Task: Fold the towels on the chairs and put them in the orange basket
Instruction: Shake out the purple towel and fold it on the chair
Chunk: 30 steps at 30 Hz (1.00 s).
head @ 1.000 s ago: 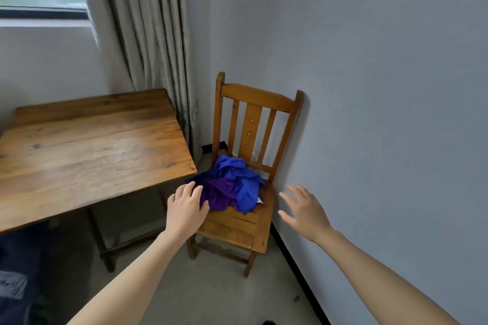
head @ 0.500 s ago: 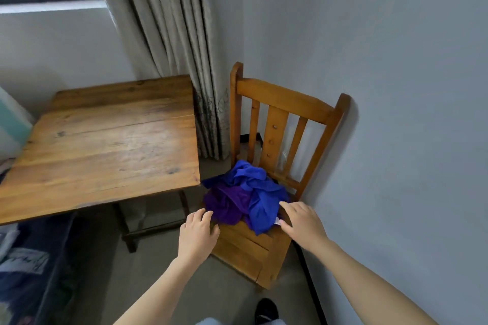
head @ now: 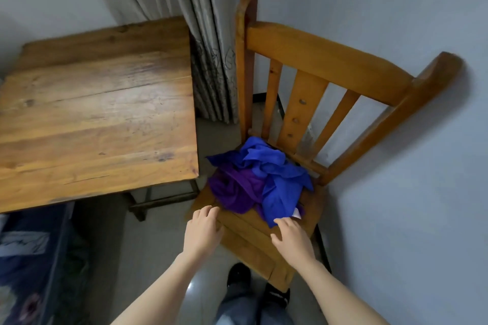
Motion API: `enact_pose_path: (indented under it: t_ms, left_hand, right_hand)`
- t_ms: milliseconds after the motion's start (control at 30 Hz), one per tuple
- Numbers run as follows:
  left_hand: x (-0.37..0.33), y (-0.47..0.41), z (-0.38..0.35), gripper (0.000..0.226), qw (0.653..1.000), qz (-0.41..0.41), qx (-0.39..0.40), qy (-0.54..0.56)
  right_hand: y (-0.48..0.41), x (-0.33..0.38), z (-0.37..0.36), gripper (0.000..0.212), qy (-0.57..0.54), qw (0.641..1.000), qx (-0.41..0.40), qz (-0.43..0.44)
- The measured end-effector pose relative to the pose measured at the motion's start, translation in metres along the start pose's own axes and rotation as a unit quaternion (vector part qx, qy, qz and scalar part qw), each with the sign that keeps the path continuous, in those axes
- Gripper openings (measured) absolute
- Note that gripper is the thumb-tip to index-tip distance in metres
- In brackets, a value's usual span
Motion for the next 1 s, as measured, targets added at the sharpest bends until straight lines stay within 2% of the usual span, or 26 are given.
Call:
enact_pose_path:
  t_ms: [133,367,467,567,700,767,900,1000]
  left_hand:
    - [0.001,-0.044,-0.030,0.059,0.999,-0.017,0.030,-0.020]
    - [0.011,-0.114,-0.097,0.072,0.998,-0.007,0.056,-0.041]
    - [0.002,-0.149,-0.104,0.076,0.993,-0.050,0.033,-0.106]
    - [-0.010,-0.179,-0.115,0.080,0.975,-0.115,0.027,-0.189]
    - [-0.004,-0.192,-0.129,0.046,0.958,-0.122,0.068,-0.252]
    - [0.000,-0.187,-0.134,0.039,0.960,-0.124,0.069,-0.241]
    - [-0.005,-0.160,-0.124,0.024,0.971,-0.157,0.015,-0.181]
    - [-0.014,-0.127,-0.106,0.009,0.969,-0.198,-0.058,-0.135]
  right_hand:
    - [-0.044,-0.005,-0.024,0.049,-0.030,0.999,0.011,-0.025]
    - [-0.125,-0.005,-0.083,0.058,-0.109,0.993,0.049,-0.009]
    - [-0.151,-0.009,-0.108,0.065,-0.125,0.990,0.060,-0.006]
    - [-0.166,-0.013,-0.126,0.067,-0.089,0.994,0.064,-0.013]
    - [-0.165,-0.016,-0.133,0.063,-0.019,0.998,0.062,-0.009]
    - [-0.159,-0.019,-0.137,0.064,0.007,0.997,0.076,-0.010]
    - [-0.149,-0.022,-0.129,0.062,0.023,0.998,0.059,-0.028]
    - [-0.133,-0.015,-0.114,0.047,0.014,0.998,0.035,-0.040]
Point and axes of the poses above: each hand's wrist, its own y-axis away from the middle knuckle, its own z-axis out of the back of the hand, x = y × z, the point moved 8 cm from there along -y, towards the middle knuckle
